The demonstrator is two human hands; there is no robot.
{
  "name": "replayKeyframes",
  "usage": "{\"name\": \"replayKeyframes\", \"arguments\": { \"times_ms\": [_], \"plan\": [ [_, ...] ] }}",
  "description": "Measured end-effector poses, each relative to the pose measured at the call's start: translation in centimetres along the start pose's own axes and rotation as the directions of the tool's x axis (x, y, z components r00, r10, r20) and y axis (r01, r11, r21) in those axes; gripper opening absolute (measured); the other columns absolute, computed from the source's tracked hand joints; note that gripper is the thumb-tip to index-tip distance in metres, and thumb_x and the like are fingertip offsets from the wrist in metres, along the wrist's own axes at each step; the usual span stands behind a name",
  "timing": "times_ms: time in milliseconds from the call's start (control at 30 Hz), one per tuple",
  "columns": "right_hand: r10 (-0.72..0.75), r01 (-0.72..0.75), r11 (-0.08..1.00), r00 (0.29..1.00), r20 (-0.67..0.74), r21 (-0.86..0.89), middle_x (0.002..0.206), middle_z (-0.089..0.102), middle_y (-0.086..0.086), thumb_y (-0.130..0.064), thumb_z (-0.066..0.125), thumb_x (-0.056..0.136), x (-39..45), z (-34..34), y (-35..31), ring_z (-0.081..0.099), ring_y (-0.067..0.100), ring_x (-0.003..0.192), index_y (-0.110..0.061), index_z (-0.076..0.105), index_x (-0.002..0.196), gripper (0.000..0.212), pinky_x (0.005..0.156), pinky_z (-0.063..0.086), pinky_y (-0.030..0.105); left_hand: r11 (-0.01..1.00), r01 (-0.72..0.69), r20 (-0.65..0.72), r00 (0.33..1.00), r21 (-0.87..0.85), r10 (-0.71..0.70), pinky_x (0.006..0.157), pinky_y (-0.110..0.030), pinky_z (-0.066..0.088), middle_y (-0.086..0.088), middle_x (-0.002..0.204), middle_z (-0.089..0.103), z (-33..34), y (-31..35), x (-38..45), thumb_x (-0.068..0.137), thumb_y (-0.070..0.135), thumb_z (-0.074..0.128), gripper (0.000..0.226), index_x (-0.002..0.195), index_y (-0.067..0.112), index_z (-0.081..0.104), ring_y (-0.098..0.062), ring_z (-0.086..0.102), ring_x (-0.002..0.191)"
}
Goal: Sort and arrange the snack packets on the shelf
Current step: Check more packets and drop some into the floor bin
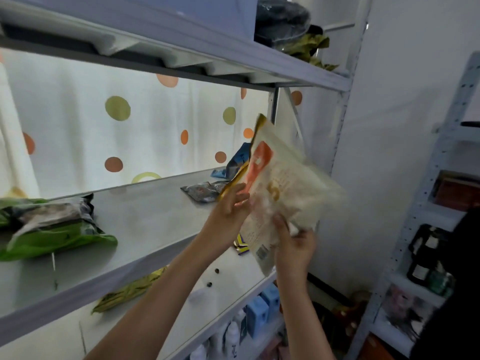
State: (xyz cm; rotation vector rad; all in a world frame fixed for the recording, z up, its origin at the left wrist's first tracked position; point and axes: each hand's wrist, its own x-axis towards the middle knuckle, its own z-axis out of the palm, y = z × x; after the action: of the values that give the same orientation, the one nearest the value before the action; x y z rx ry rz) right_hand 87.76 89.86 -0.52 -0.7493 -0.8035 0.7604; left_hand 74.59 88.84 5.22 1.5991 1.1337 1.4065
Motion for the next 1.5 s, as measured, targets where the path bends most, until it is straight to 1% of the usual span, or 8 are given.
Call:
{"name": "replayKeyframes", "arguments": {
  "times_ms": [167, 300, 433, 600, 833, 1000, 1100, 1500],
  "plan": [
    [-0.302, 0.415, 0.864, 0.881, 0.365, -0.286, 0.113, 0.071, 0.002, -0.003, 0.066, 0.09, 0.5, 3.5, 0.8, 0.066, 0.009, 0.103, -0.014, 0.067, 0.124, 0.036, 0.086, 0.055, 0.027, 0.932, 0.136, -0.068, 0.983, -0.337, -0.168, 0.088, -0.052, 0.055, -0.007, 0.114, 0.07, -3.5, 3.9, 0.6, 0.092, 0.058, 0.047, 0.051, 0.122, 0.018, 0.06, -0.027, 0.068, 0.104],
    [-0.519, 0.808, 0.467, 0.579, 0.629, -0.359, 0.135, 0.061, 0.008, 0.012, 0.071, 0.076, 1.6, 5.3, 2.9, 0.06, 0.025, 0.121, -0.014, 0.061, 0.132, 0.063, 0.1, 0.051, 0.038, 0.816, 0.26, 0.031, 0.958, -0.516, -0.286, 0.088, -0.055, 0.053, -0.014, 0.111, 0.071, -7.4, 3.8, 0.6, 0.083, 0.064, 0.054, 0.058, 0.12, 0.02, 0.064, -0.033, 0.069, 0.103],
    [-0.528, 0.909, 0.277, 0.415, 0.74, -0.312, 0.134, 0.062, 0.007, 0.011, 0.081, 0.065, 1.6, 6.6, 4.5, 0.06, 0.025, 0.12, -0.013, 0.062, 0.13, 0.072, 0.098, 0.048, 0.034, 0.787, 0.305, -0.056, 0.918, -0.537, -0.394, 0.08, -0.049, 0.057, -0.019, 0.111, 0.07, -10.1, 2.0, 0.3, 0.086, 0.008, 0.065, 0.043, 0.128, 0.003, 0.057, -0.036, 0.069, 0.099],
    [-0.429, 0.911, 0.265, 0.406, 0.807, -0.317, 0.135, 0.06, 0.009, 0.009, 0.077, 0.061, 0.9, 8.4, 5.6, 0.059, 0.03, 0.117, -0.015, 0.058, 0.135, 0.079, 0.095, 0.05, 0.04, 0.833, 0.269, -0.192, 0.896, -0.484, -0.401, 0.067, -0.045, 0.059, -0.021, 0.108, 0.071, -12.5, 0.4, -0.6, 0.082, -0.012, 0.061, 0.037, 0.117, 0.001, 0.061, -0.037, 0.07, 0.092],
    [0.105, 0.591, 0.583, 0.625, 0.774, -0.557, 0.157, 0.03, -0.003, -0.025, 0.075, 0.073, 1.7, 9.5, 7.3, 0.027, 0.019, 0.144, -0.027, 0.024, 0.154, 0.096, 0.118, 0.029, 0.04, 0.924, 0.138, -0.308, 0.916, -0.356, -0.256, 0.069, -0.044, 0.058, -0.012, 0.096, 0.075, -15.0, 0.1, -1.9, 0.084, -0.01, 0.062, 0.034, 0.11, 0.011, 0.065, -0.03, 0.073, 0.083],
    [0.448, -0.1, 0.871, 0.564, 0.694, -0.481, 0.137, 0.053, 0.0, -0.006, 0.064, 0.066, 4.2, 9.1, 6.6, 0.059, 0.018, 0.115, -0.025, 0.033, 0.148, 0.09, 0.083, 0.057, 0.038, 0.959, 0.117, -0.278, 0.942, -0.259, -0.189, 0.082, -0.058, 0.055, -0.018, 0.108, 0.071, -17.0, 0.7, -2.8, 0.084, -0.005, 0.063, 0.036, 0.118, 0.01, 0.063, -0.041, 0.068, 0.097],
    [0.526, -0.449, 0.84, 0.538, 0.659, -0.305, 0.117, 0.068, 0.013, -0.018, 0.065, 0.068, 5.1, 10.1, 5.8, 0.068, 0.03, 0.097, -0.013, 0.052, 0.131, 0.064, 0.071, 0.058, 0.04, 0.975, 0.132, -0.288, 0.94, -0.179, -0.181, 0.082, -0.057, 0.055, -0.016, 0.106, 0.073, -17.8, 1.3, -2.8, 0.085, -0.001, 0.065, 0.034, 0.115, 0.014, 0.065, -0.039, 0.07, 0.094],
    [0.518, -0.621, 0.759, 0.395, 0.759, -0.195, 0.122, 0.066, 0.022, -0.008, 0.07, 0.086, 3.3, 13.3, 4.4, 0.064, 0.043, 0.111, -0.007, 0.061, 0.125, 0.04, 0.096, 0.049, 0.061, 0.883, 0.187, -0.425, 0.905, 0.431, 0.016, 0.074, -0.034, 0.057, 0.003, 0.094, 0.074, -22.6, 2.4, -0.8, 0.084, 0.028, 0.073, 0.018, 0.1, 0.023, 0.068, -0.015, 0.071, 0.079]
  ]
}}
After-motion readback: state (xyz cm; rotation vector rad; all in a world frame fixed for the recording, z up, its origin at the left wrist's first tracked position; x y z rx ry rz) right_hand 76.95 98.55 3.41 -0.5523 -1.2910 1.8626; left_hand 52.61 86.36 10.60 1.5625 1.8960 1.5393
